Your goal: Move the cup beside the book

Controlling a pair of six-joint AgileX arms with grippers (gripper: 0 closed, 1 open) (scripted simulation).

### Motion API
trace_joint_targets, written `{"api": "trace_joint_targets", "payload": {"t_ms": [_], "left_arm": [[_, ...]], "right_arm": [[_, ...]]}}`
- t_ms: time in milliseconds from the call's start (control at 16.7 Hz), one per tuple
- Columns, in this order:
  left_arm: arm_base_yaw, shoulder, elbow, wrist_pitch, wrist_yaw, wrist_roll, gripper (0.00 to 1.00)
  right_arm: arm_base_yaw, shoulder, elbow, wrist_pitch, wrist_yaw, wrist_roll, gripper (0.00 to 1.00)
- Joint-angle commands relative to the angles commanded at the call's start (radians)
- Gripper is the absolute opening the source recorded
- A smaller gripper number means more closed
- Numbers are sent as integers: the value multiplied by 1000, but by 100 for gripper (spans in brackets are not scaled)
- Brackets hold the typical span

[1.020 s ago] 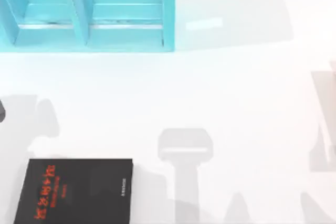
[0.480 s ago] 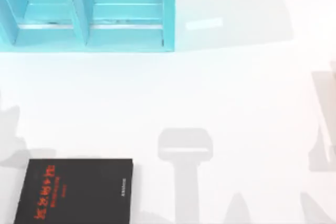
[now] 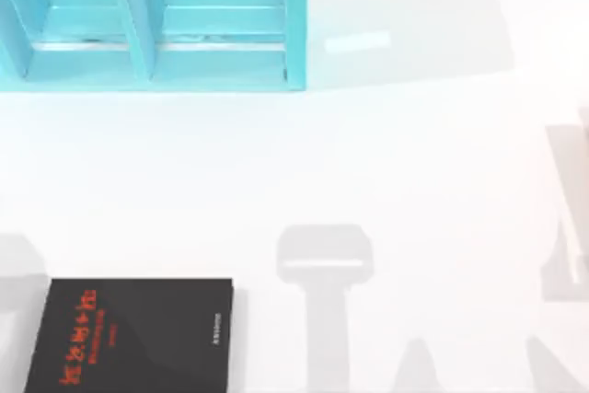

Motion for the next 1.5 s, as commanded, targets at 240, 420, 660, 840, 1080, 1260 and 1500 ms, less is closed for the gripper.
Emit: {"api": "trace_joint_targets", "payload": {"t_ms": [240, 420, 660, 840, 1080, 1260, 1500], "left_arm": [[-4, -4, -3, 2, -1, -1, 100], [-3, 7, -36, 41, 0, -2, 100], [0, 53, -161, 218, 0, 1, 100], [3, 90, -259, 356, 0, 4, 100], [5, 105, -303, 408, 0, 6, 100], [5, 105, -303, 408, 0, 6, 92], [5, 105, -303, 408, 0, 6, 62]], "right_arm": [[0, 0, 0, 0, 0, 0, 100], [0, 0, 0, 0, 0, 0, 100], [0, 0, 0, 0, 0, 0, 100], [0, 0, 0, 0, 0, 0, 100], [0, 0, 0, 0, 0, 0, 100], [0, 0, 0, 0, 0, 0, 100], [0, 0, 0, 0, 0, 0, 100]]}}
